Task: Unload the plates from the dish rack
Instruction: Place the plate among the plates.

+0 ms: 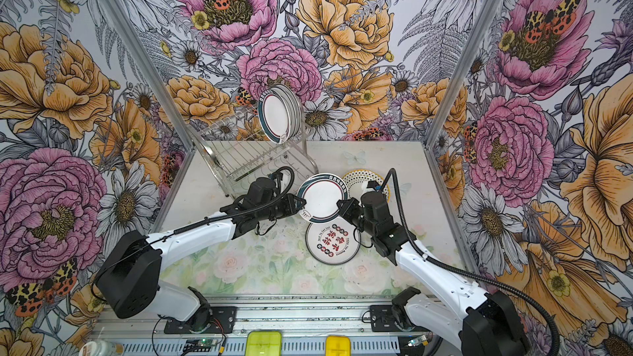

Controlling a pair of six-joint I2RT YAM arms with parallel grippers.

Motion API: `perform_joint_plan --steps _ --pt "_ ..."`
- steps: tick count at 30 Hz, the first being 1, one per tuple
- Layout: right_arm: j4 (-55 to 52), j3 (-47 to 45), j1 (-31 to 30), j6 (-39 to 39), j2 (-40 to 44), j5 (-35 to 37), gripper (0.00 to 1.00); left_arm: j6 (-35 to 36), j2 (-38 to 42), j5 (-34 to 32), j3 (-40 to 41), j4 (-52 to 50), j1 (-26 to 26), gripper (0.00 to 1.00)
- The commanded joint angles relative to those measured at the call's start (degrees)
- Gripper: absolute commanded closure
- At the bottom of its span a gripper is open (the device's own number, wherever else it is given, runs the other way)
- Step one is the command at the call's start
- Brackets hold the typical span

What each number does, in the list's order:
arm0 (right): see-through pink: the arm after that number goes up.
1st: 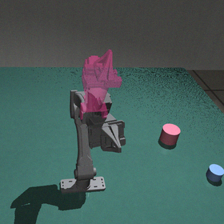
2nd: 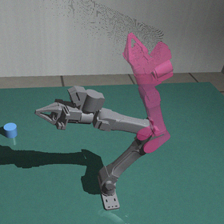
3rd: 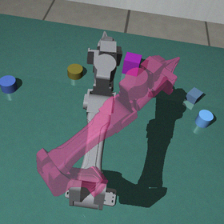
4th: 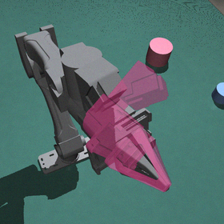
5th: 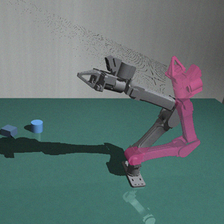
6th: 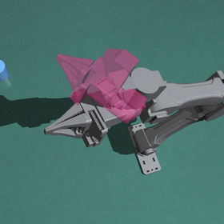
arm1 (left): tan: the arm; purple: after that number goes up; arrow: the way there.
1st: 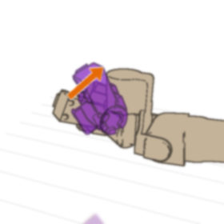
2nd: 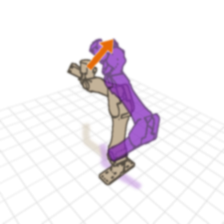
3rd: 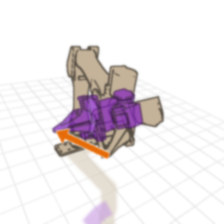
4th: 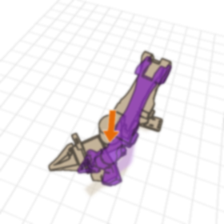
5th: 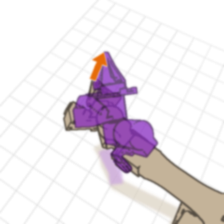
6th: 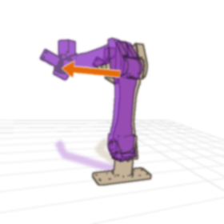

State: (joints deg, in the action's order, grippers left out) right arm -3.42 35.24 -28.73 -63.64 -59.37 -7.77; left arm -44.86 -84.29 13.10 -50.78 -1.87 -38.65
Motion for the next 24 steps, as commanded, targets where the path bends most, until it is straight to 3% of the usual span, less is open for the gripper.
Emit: perform_joint_plan --steps 1,10,20,24 --pt "4.6 0.3 -1.1 1.5 -1.3 -3.1 1.00 2.5 -0.2 4.4 -0.8 2.6 -1.8 0.80" --pt "6.9 0.3 -1.0 1.8 -4.4 -5.2 1.00 3.8 -0.6 5.3 -1.3 2.6 -2.7 0.96" --pt "7.6 0.2 -0.9 1.8 -5.9 -6.0 0.84 4.0 0.0 5.1 -1.2 1.2 -2.8 1.00" --pt "7.5 0.1 -0.9 1.8 -6.6 -6.0 0.73 4.2 0.1 5.2 -1.2 1.2 -2.8 1.00"
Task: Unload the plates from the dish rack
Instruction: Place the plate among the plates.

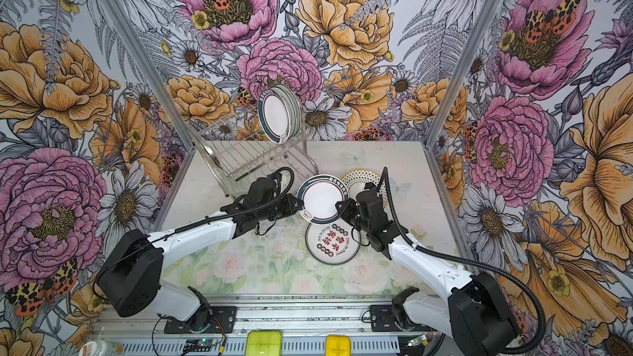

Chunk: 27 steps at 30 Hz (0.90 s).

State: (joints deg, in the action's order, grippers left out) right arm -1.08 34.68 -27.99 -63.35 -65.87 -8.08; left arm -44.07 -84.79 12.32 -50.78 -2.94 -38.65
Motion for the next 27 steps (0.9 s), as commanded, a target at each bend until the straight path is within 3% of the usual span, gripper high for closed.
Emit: perform_joint_plan --steps 1,13,27 --pt "5.2 0.6 -1.6 1.5 -0.2 -5.6 0.72 3.4 0.6 6.1 -1.2 2.2 -2.9 1.00" --pt "4.6 -1.4 -0.1 0.6 0.8 -4.5 0.40 3.4 0.9 5.4 -1.1 0.3 -2.9 1.00" --pt "3.0 -3.5 2.1 0.4 1.7 -3.4 0.35 2.8 2.4 5.1 0.9 -0.5 -3.0 1.00"
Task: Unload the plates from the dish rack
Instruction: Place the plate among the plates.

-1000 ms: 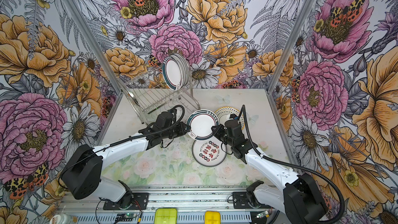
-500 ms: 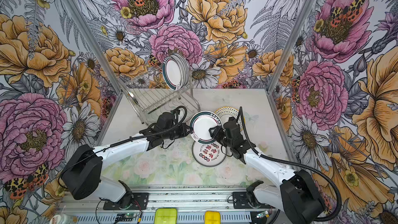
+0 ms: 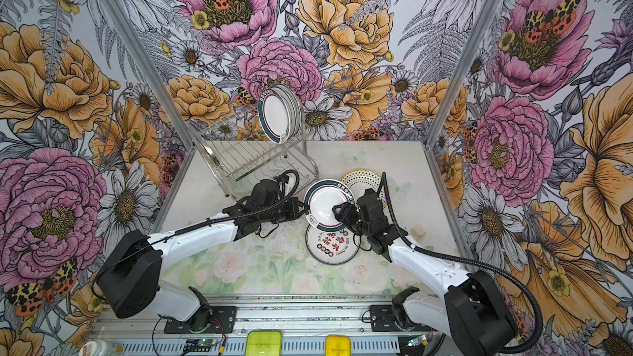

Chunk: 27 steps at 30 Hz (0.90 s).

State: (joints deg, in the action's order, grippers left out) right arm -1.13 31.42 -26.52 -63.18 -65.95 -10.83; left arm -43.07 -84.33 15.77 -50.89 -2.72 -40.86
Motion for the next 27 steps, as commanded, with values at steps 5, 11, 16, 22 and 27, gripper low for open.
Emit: perform_joint_plan --steps 5,11,16,22,27 --pt "2.0 -1.7 2.3 0.2 3.3 -0.1 0.33 1.7 3.3 1.1 1.4 -1.6 -0.7 1.00" --pt "-0.1 -3.8 5.7 0.8 5.7 -0.3 0.32 1.0 4.2 1.6 2.3 -2.3 -0.9 1.00" --pt "-1.8 -5.3 9.3 1.8 6.9 -0.9 0.32 0.0 5.5 1.9 5.0 -2.3 -1.3 1.00" --pt "-2.6 -5.4 12.8 2.9 8.2 -2.6 0.31 -1.4 6.2 1.6 7.8 -1.0 -2.6 1.00" --pt "-4.7 -4.2 14.0 4.9 9.5 -2.2 0.31 -2.9 4.9 1.5 8.7 0.8 -3.9 1.00"
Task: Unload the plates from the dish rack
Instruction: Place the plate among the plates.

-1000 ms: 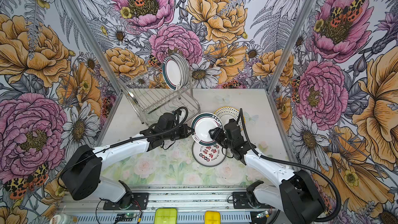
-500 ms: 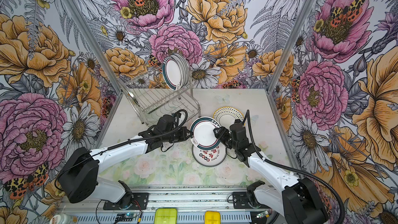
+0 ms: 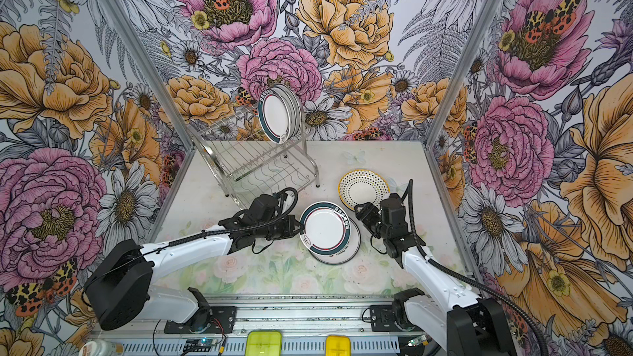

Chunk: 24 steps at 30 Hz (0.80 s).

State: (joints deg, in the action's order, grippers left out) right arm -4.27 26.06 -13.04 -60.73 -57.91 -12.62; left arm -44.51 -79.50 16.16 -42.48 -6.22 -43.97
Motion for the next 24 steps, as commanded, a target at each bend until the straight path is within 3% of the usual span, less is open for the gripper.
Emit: perform_joint_plan --steps 1,14,24 --pt "-2.1 1.4 0.6 2.8 1.8 0.1 0.31 -1.6 -0.2 1.0 0.4 4.7 -1.1 1.00" --pt "-4.4 6.5 1.5 8.7 8.4 9.4 0.30 -2.9 -5.2 1.4 0.0 6.0 -2.0 1.00" --pt "-4.7 12.9 1.6 15.9 7.4 9.5 0.27 -3.6 -8.6 2.0 -1.3 6.0 -2.4 1.00"
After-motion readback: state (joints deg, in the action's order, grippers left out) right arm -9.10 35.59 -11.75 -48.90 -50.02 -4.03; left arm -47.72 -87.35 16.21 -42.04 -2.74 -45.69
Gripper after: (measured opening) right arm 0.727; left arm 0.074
